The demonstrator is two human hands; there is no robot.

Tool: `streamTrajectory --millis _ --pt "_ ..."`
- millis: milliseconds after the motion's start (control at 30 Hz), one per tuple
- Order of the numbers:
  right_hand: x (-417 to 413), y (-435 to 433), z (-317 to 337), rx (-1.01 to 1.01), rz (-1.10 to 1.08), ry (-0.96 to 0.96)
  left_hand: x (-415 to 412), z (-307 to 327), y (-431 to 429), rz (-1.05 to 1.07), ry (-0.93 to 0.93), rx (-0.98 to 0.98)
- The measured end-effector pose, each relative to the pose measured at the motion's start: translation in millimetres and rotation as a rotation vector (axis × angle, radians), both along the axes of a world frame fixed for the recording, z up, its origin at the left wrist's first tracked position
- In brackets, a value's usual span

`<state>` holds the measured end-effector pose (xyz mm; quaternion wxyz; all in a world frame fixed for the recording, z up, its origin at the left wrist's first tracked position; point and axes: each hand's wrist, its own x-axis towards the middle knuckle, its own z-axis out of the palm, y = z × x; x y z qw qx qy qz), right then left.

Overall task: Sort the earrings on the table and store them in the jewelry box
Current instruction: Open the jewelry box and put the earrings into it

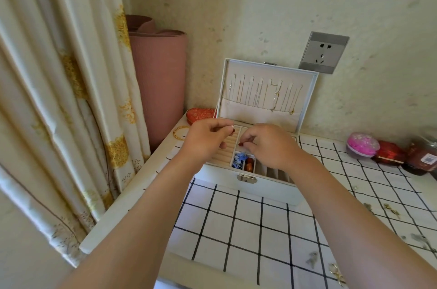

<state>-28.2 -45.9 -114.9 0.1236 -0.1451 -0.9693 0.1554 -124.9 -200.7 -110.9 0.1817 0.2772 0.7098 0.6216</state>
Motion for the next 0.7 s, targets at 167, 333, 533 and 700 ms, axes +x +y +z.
streamTrajectory --millis 167,333,533,700 --pt "3 7 10 -0.266 -0.011 0.191 5 2 5 -0.003 -0.076 0.019" --pt "10 -3 23 -0.477 0.070 0.321 15 6 10 -0.029 -0.117 0.081" --pt "13 -1 19 -0.480 0.035 0.433 18 4 11 -0.047 -0.154 0.036" --pt "16 -3 18 -0.350 -0.003 0.384 11 -4 12 -0.021 0.102 -0.076"
